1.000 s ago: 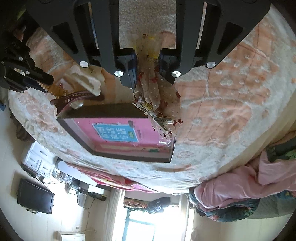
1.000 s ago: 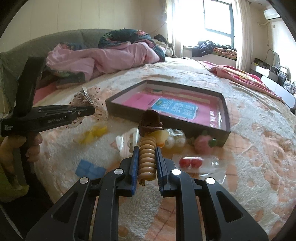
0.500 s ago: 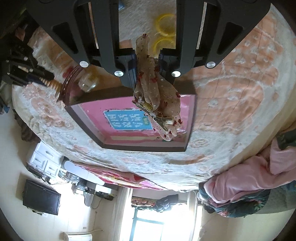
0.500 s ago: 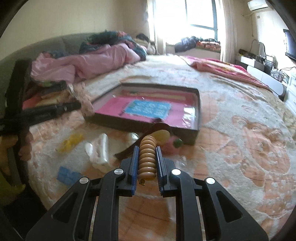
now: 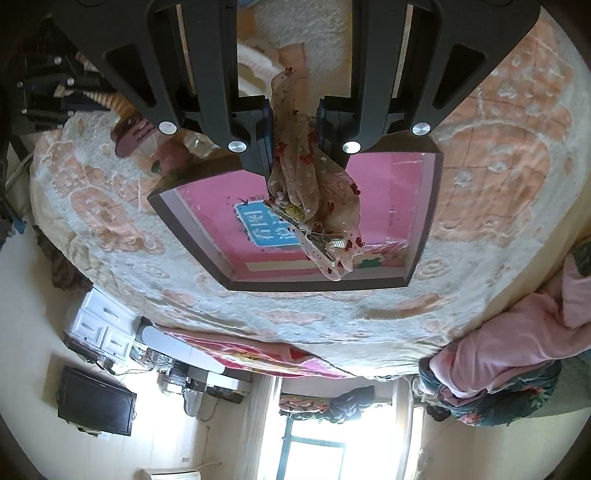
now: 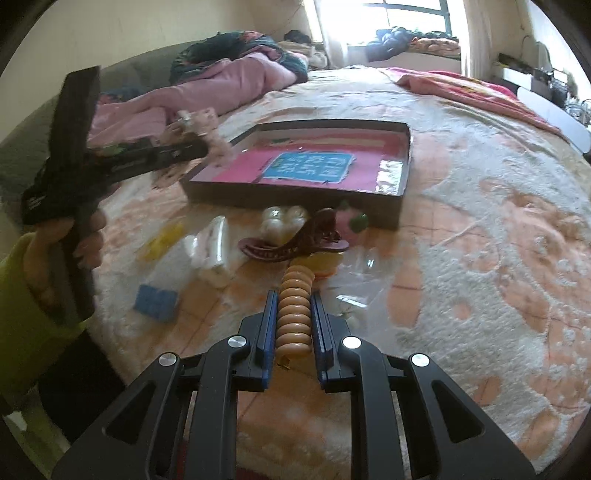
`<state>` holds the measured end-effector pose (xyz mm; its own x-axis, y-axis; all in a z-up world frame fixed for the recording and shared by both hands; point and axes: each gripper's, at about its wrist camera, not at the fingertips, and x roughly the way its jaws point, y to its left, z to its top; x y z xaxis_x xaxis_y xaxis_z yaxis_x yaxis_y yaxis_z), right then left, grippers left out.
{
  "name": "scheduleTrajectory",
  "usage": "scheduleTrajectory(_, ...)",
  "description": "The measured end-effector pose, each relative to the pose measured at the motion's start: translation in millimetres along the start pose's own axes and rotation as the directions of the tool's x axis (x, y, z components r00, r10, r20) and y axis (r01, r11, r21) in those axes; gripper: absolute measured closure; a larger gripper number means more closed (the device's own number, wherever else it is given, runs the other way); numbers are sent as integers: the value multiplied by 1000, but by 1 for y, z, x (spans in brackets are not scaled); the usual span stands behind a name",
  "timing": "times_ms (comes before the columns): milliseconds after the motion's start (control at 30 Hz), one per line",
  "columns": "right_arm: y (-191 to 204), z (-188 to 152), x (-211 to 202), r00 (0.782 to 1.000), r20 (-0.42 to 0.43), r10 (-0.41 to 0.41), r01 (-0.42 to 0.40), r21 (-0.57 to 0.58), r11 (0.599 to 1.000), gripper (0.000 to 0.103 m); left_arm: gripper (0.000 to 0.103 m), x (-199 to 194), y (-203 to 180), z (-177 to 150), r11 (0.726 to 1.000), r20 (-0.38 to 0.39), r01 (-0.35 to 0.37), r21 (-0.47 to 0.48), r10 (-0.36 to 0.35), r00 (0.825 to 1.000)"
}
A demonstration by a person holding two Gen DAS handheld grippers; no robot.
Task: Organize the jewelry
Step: 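Carry the pouch into the tray with the left tool while the right tool carries the hair tie there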
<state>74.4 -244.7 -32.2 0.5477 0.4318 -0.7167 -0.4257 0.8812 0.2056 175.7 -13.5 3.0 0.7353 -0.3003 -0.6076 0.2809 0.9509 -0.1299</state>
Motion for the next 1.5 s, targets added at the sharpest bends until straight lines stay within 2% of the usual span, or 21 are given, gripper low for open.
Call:
scheduleTrajectory(100,0,8,-12,997,48,56,-57,28,998,86,93,1,-2,3,1000,-2,4,1,-4,1000)
scheduleTrajectory(300,3,40,-30,990,130,50,-48,-16,999,86,93,1,-1,11,1000,4,4,-3,-4,1000)
scheduleTrajectory(433,11,45,-20,996,90,15,-9,-73,997,86,93,2,1,15,1000,7,2,-10,-2,1000)
scheduleTrajectory(533,13,45,-10,999,52,17,-13,-81,997,86,93,3,4,16,1000,6,4,-17,-4,1000)
scheduleTrajectory(633,16,52,-19,994,95,55,-50,-58,997,86,93,3,9,17,1000,6,2,-27,-2,1000)
scheduleTrajectory(700,27,57,-20,990,124,73,-58,-118,991,86,93,5,12,18,999,5,-2,-34,3,1000)
scheduleTrajectory(733,32,56,-14,992,110,63,-47,-147,988,86,93,6,14,19,999,3,-3,-38,3,1000)
scheduleTrajectory(800,29,49,13,1000,-11,20,-21,-137,990,86,93,8,20,19,999,2,-2,-54,3,1000)
scheduleTrajectory(867,18,46,19,999,-31,10,-13,-80,997,86,93,8,24,20,998,1,1,-63,-1,1000)
scheduleTrajectory(967,13,54,5,997,57,-58,63,-93,994,86,93,10,27,21,998,5,-1,-57,1,1000)
scheduleTrajectory(1167,7,80,2,985,151,-84,102,-111,989,86,93,17,33,24,997,1,12,-80,-12,1000)
scheduleTrajectory(1333,-7,102,7,984,170,-45,58,-68,996,86,93,27,39,24,996,-14,16,-90,-17,1000)
scheduleTrajectory(1500,-16,117,11,979,196,-54,65,-49,997,86,93,35,43,25,996,-27,16,-92,-18,999)
